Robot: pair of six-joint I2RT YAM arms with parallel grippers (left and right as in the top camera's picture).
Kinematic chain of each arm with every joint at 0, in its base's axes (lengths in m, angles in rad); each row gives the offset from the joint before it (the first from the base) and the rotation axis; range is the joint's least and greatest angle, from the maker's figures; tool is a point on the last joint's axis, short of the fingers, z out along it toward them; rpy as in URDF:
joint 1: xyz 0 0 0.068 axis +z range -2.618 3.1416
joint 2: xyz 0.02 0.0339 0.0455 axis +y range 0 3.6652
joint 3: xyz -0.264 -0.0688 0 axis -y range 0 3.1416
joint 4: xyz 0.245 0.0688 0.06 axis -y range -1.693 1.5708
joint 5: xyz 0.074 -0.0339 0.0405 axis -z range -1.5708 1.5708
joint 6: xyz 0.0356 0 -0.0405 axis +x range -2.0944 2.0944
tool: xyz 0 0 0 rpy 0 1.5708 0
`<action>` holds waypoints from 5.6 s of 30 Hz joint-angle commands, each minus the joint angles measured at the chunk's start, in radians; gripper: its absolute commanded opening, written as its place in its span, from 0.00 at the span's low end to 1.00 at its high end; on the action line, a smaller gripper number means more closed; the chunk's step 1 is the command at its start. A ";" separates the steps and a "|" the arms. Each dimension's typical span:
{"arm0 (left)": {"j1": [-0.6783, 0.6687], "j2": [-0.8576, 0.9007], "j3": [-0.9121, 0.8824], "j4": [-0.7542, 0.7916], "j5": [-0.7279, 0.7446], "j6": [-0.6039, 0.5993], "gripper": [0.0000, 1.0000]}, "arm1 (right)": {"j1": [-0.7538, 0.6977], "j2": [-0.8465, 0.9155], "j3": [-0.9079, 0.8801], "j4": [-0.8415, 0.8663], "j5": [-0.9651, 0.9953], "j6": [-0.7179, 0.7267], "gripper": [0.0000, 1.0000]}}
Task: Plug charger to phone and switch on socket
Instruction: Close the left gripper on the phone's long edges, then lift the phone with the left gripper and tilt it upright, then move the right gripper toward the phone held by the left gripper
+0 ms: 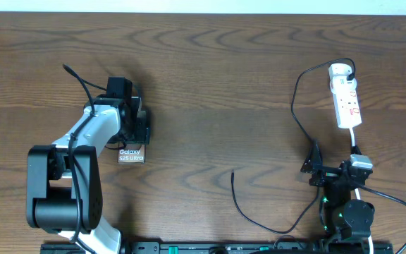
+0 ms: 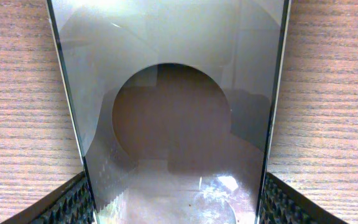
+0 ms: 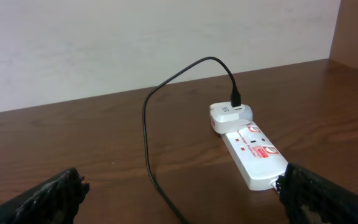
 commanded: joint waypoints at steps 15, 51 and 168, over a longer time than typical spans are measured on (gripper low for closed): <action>0.003 0.013 -0.015 -0.002 -0.009 -0.001 0.07 | 0.010 -0.006 -0.001 -0.004 0.008 -0.008 0.99; 0.003 -0.211 0.068 0.001 0.029 -0.042 0.07 | 0.010 -0.006 -0.001 -0.004 0.008 -0.008 0.99; 0.147 -0.394 0.047 -0.230 -0.135 -0.963 0.07 | 0.009 0.054 0.102 0.092 -0.161 0.078 0.99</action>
